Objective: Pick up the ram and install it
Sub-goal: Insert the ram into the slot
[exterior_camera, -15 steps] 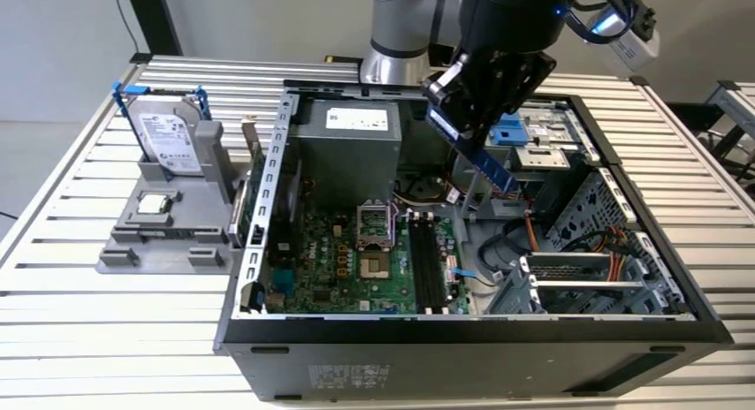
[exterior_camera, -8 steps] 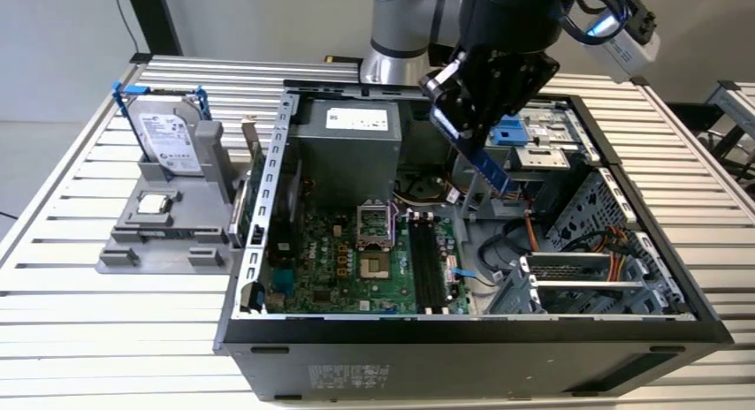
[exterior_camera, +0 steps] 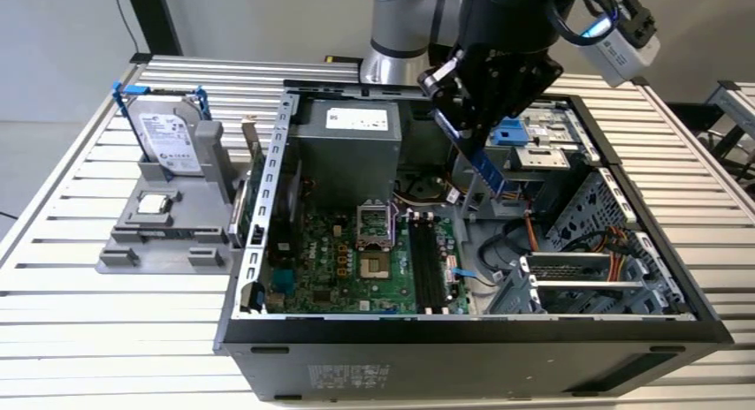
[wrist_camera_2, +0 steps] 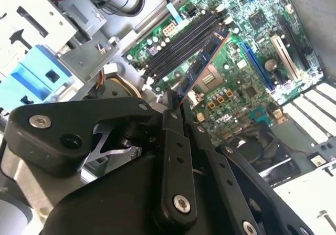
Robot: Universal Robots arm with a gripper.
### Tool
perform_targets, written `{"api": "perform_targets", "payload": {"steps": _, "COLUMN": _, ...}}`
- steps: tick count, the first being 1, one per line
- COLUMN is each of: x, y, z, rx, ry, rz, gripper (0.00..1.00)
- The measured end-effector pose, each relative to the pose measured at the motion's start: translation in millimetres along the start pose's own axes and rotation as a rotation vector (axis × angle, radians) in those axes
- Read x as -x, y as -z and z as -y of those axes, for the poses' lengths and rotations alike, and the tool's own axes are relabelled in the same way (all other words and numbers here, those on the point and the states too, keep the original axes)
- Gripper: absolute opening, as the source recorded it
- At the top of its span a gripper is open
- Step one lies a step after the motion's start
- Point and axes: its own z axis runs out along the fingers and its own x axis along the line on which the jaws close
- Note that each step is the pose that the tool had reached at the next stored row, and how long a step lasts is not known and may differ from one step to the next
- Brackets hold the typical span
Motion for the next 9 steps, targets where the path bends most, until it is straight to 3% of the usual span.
{"api": "perform_targets", "payload": {"steps": 9, "x": 0.0, "y": 0.0, "z": 0.0, "rx": -0.0044, "ry": -0.104, "rz": 0.0011, "gripper": 0.0}}
